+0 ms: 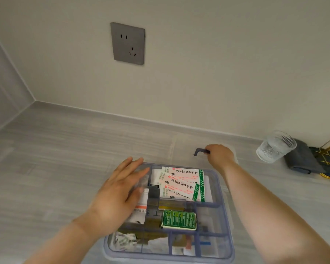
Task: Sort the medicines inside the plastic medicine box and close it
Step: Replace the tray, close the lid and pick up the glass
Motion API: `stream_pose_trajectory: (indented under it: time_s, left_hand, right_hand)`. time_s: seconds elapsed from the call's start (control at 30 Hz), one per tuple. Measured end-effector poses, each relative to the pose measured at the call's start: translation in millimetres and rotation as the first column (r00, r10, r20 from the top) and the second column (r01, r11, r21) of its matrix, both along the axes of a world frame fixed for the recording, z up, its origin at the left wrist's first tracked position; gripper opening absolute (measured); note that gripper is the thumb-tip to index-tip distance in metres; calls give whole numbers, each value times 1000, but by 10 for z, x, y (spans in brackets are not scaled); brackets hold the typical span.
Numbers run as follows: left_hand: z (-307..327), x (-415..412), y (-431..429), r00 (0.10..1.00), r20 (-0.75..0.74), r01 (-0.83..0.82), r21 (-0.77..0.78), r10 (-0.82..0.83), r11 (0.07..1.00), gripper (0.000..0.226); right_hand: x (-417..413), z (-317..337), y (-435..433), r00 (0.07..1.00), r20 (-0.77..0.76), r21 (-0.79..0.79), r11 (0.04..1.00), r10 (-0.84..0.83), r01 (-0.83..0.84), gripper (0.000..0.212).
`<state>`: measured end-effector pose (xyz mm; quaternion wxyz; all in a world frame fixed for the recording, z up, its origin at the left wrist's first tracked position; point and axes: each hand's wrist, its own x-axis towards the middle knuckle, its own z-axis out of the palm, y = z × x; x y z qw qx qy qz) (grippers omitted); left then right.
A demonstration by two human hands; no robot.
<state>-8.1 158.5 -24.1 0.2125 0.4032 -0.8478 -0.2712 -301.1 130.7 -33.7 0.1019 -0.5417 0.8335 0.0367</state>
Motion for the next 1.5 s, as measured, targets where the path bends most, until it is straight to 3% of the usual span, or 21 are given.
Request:
stream_pose_trajectory:
  time_s: [0.17,0.27,0.4,0.5,0.57,0.7,0.77,0.87,0.97,1.13,1.2,1.43,1.5]
  left_hand:
    - [-5,9,16,998,-55,-2,2,2,1000,43]
    - [32,2,37,979,-203,-8,66,21,998,43]
    - [69,34,104,867,-449,-117,238,216,964,40]
    - [3,189,173,782,-459,-212,443,423,871,37]
    - [-28,292,239,731,-458,-166,599,505,783,37]
    - [-41,401,372,683,-453,-30,766,572,642,40]
    - [-29,437,418,686,-442,-8,790,578,613,41]
    - [12,467,463,697,-420,0,810,581,586,41]
    - [50,471,496,739,-433,12,774,516,633,32]
    - [99,443,560,772,-432,-31,707,465,707,23]
    - [120,414,557,801,-395,-56,699,450,713,30]
    - [147,307,505,846,-321,-118,665,425,737,35]
    - [135,289,481,841,-323,-119,673,435,730,34]
  right_hand:
    - [20,267,-1,998,-57,-138,990,-3,-5,37]
    - [32,645,4,993,-115,-274,962,-13,-19,33]
    - [171,1176,202,995,-101,-484,874,-21,-30,25]
    - [416,1417,500,997,-48,-573,816,54,-72,24]
    - [644,1447,729,993,-23,-614,782,118,-107,27]
    - [1178,1196,1100,964,35,-538,818,263,-203,38]
    - [1351,988,1208,956,29,-463,851,293,-247,40]
    - [1464,801,1299,962,29,-489,843,271,-223,40]
    - [1495,746,1310,972,-5,-523,828,233,-201,40]
    - [1565,665,1274,970,-112,-436,866,218,-245,40]
    - [1596,617,1251,966,-135,-401,879,221,-257,39]
    - [1562,508,1282,959,-35,-451,851,283,-268,42]
    - [1538,480,1279,953,-3,-395,875,302,-278,50]
